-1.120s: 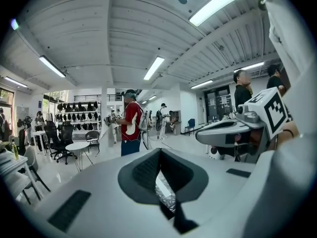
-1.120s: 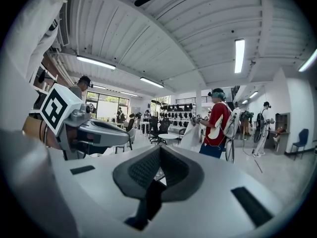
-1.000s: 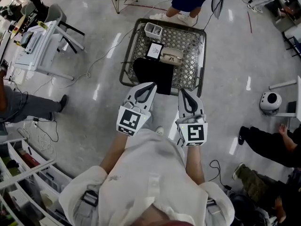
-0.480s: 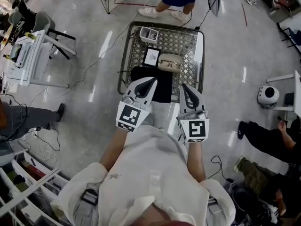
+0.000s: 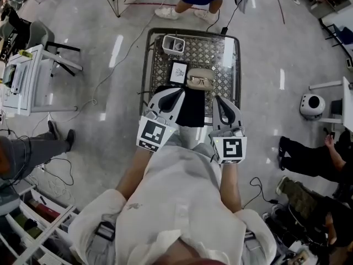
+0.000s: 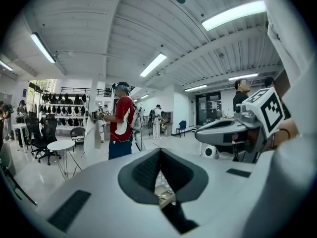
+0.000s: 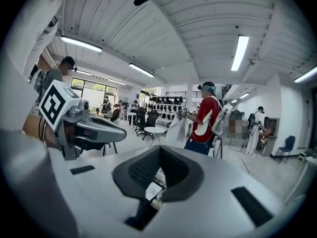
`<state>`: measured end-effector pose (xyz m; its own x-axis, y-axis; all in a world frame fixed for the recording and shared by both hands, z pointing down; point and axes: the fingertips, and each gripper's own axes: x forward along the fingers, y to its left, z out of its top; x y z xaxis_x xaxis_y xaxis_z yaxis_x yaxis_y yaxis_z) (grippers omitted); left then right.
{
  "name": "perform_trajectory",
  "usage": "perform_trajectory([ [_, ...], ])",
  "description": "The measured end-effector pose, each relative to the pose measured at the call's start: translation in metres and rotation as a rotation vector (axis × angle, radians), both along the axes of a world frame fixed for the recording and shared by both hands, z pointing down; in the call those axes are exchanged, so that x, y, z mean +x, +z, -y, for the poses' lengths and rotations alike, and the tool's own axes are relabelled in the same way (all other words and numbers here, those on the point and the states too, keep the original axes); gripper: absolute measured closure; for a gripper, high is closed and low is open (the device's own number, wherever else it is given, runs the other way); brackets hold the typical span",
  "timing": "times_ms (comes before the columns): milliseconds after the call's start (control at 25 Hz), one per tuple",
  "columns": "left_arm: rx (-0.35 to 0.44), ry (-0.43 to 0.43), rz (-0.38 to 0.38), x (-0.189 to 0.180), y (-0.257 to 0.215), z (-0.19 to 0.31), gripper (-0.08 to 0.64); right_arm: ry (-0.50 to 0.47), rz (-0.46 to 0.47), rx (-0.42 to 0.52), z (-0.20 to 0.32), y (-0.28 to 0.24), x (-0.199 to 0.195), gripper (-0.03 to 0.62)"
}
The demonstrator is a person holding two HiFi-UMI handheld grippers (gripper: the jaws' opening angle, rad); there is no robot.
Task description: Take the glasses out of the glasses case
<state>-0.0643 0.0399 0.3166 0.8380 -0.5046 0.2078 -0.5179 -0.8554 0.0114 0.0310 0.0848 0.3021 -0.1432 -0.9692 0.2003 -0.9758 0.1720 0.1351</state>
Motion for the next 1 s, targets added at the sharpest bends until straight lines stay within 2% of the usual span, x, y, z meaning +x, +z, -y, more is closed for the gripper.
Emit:
perform_trajectory([
  [280,-0.057,0.01,0.018,0.0,0.022,0.019,0.547,0.023,-0.003,-0.064,0.021,0.02,0.008,0.586],
  [560,-0.08,0.007,0.054,0.016,0.051,0.036,0.547,0.012,-0.012,-0.131,0.043,0.057,0.029,0.586],
  [680,-0.09,-0.01,0.096,0.021,0.064,0.044,0.547,-0.014,-0.009,-0.169,0.056,0.075,0.036,0.586],
  [1000,-0.184,-0.072,0.133,0.041,0.095,0.062,0.547,-0.112,0.013,-0.245,0.08,0.116,0.049,0.584],
])
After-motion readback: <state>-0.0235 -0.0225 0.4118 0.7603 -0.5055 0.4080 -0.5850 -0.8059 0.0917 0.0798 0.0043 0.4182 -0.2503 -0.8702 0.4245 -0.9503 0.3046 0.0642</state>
